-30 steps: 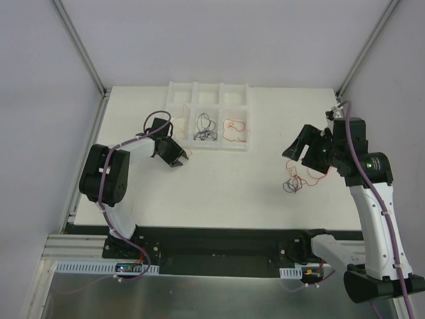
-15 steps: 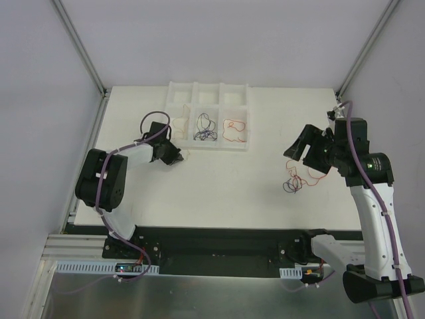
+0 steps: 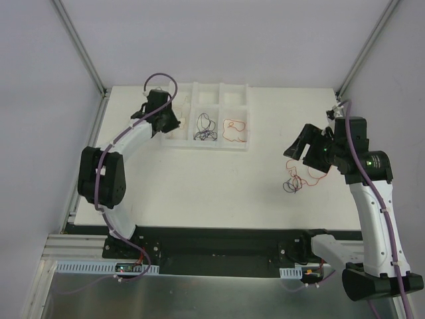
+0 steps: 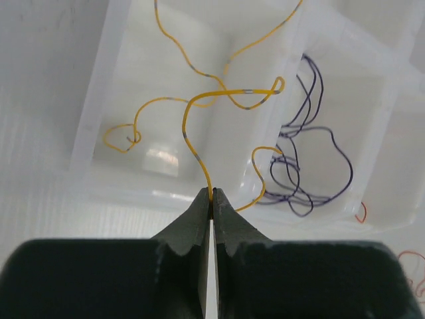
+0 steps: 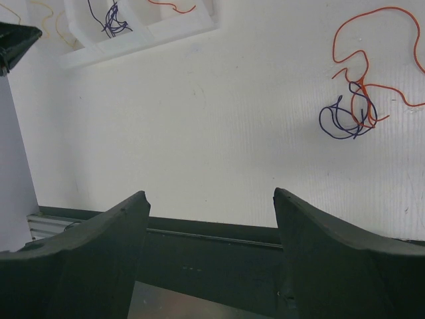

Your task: Untangle the cables

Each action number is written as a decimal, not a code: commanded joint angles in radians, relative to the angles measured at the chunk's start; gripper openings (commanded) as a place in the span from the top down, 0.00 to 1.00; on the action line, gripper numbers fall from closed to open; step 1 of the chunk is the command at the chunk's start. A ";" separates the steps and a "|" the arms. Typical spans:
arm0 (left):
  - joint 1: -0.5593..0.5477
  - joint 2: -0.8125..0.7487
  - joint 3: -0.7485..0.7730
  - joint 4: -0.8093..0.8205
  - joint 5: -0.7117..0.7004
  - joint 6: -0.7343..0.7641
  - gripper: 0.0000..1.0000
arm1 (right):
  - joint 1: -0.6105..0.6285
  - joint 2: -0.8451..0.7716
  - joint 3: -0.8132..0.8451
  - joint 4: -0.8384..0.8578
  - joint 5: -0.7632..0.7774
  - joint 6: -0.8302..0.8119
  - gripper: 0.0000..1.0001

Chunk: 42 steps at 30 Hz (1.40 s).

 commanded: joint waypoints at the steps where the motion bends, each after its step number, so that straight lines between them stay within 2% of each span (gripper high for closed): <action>1: 0.002 0.150 0.182 -0.090 -0.063 0.179 1.00 | -0.006 -0.003 0.016 0.001 -0.018 -0.014 0.21; 7: 0.007 0.296 0.360 -0.155 -0.067 0.243 1.00 | -0.008 -0.017 0.016 -0.013 -0.009 -0.008 0.21; 15: 0.011 0.293 0.307 -0.164 -0.083 0.243 1.00 | -0.009 -0.023 0.016 -0.021 0.007 0.001 0.21; 29: 0.008 -0.136 0.032 -0.158 -0.093 0.275 1.00 | -0.009 0.000 -0.013 0.028 -0.035 0.032 0.22; 35: 0.008 -0.247 -0.060 -0.188 -0.087 0.249 1.00 | -0.008 0.012 -0.029 0.053 -0.065 0.050 0.22; 42: 0.001 -0.268 -0.078 -0.193 -0.058 0.240 1.00 | -0.009 0.006 -0.029 0.056 -0.062 0.049 0.22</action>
